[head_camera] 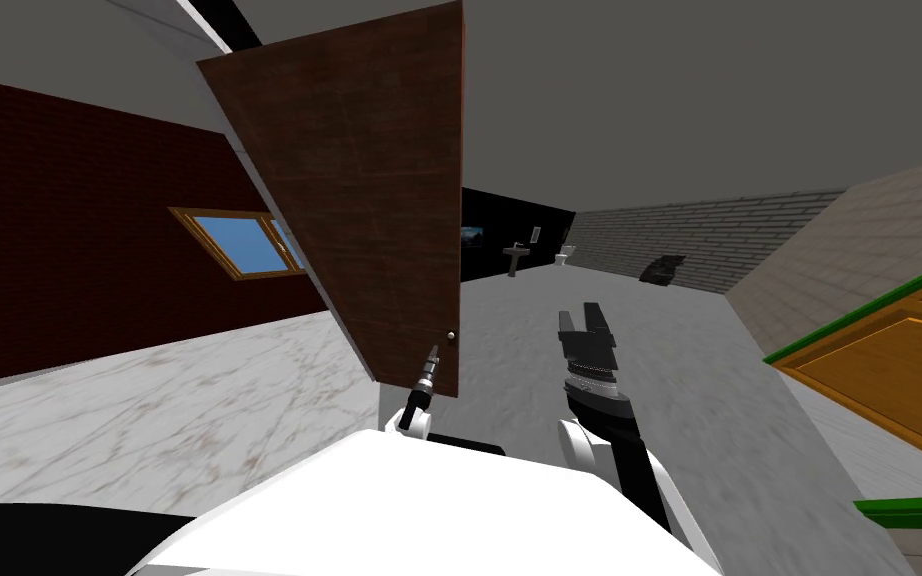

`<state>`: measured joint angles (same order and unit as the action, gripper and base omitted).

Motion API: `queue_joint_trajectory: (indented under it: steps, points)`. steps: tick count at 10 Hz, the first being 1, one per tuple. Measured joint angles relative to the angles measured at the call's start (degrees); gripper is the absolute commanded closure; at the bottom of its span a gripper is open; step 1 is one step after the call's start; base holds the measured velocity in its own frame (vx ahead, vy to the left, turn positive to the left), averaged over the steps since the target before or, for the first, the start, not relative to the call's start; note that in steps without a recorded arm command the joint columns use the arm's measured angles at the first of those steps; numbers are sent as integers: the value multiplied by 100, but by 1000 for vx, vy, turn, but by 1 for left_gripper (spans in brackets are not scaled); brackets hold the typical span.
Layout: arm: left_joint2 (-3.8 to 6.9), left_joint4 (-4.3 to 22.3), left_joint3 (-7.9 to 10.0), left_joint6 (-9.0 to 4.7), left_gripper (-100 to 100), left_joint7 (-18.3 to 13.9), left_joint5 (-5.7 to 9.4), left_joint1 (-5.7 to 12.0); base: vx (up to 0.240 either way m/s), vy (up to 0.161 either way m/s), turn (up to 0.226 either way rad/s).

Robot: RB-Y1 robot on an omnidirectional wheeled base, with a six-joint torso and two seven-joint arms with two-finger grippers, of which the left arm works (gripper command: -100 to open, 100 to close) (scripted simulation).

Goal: Push the door open

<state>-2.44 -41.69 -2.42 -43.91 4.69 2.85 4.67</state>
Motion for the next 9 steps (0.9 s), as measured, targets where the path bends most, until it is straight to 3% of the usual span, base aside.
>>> queue_joint_trajectory:
  steps: [2,3,6,9]
  points:
    - [-27,-35,-13,18,-100,-15,-18,-20,-68,-103,11]
    - [-30,-35,-14,19,-100,-16,-19,-21,94,73,6]
    - [162,-83,-5,49,-100,-12,-15,-37,173,73,-13]
    - [345,4,31,-23,-100,-4,3,-7,241,-50,-32]
